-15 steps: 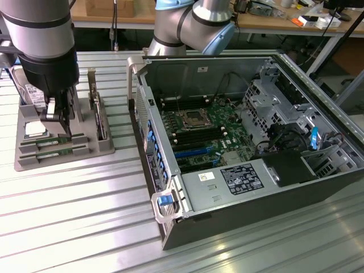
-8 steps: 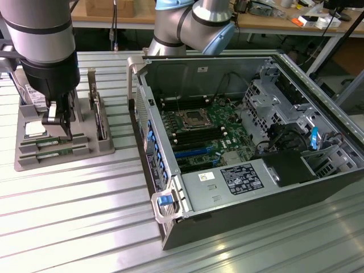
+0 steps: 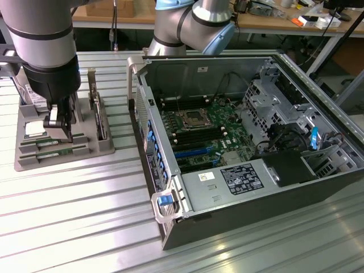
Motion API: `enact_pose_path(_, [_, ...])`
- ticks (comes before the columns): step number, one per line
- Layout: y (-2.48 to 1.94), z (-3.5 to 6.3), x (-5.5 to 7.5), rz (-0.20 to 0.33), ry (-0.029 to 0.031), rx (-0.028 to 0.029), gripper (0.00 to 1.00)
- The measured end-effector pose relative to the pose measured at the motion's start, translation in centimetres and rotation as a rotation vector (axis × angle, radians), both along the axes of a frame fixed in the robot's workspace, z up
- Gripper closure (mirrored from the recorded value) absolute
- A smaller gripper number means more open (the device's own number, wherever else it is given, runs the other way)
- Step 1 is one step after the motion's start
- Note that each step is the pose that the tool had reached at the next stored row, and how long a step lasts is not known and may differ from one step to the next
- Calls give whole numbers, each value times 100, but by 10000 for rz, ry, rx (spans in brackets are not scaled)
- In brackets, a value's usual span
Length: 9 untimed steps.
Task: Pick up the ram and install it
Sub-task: 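Pick up the ram and move it above insertion slot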
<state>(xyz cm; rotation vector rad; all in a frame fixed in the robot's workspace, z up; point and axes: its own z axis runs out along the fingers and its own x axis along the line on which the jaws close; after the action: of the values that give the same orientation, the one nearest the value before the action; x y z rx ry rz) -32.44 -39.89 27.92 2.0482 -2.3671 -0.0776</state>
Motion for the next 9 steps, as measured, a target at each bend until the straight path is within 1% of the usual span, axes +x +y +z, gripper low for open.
enact_pose_path(6, [0,-67,0,0,1,-1,46])
enact_pose_path(9, [0,-83,0,0,1,-1,46])
